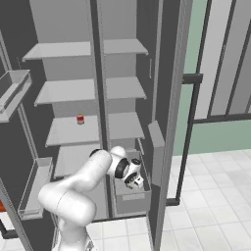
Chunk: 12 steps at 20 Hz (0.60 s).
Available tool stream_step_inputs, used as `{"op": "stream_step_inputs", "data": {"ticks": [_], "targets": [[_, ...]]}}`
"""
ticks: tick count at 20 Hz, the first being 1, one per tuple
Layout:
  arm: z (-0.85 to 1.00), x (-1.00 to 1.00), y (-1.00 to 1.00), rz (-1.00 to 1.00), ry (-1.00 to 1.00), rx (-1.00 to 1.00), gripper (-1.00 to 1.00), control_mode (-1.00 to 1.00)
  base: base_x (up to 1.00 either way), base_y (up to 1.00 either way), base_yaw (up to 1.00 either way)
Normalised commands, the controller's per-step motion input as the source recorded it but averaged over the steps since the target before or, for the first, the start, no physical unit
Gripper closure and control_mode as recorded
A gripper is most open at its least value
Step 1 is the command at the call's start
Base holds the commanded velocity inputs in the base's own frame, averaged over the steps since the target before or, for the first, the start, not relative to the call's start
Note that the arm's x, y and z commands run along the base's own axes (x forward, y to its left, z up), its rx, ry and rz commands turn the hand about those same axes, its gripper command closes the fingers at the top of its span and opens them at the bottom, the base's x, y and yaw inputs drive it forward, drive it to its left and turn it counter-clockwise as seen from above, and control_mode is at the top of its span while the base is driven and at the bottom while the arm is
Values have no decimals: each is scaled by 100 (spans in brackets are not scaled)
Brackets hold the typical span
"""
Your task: Take the pear and broccoli from the fridge shelf and place them in the freezer drawer to begin freezing them.
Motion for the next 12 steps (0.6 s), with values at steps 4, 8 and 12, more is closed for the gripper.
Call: {"op": "stream_step_inputs", "data": {"ticks": [4,8,12], "targets": [[-78,-3,-3,0,8,0,100,-100,0,0,0],[-60,-36,-10,0,3,1,100,-100,0,0,0],[-55,-56,-12,0,7,0,100,-100,0,0,0]]}}
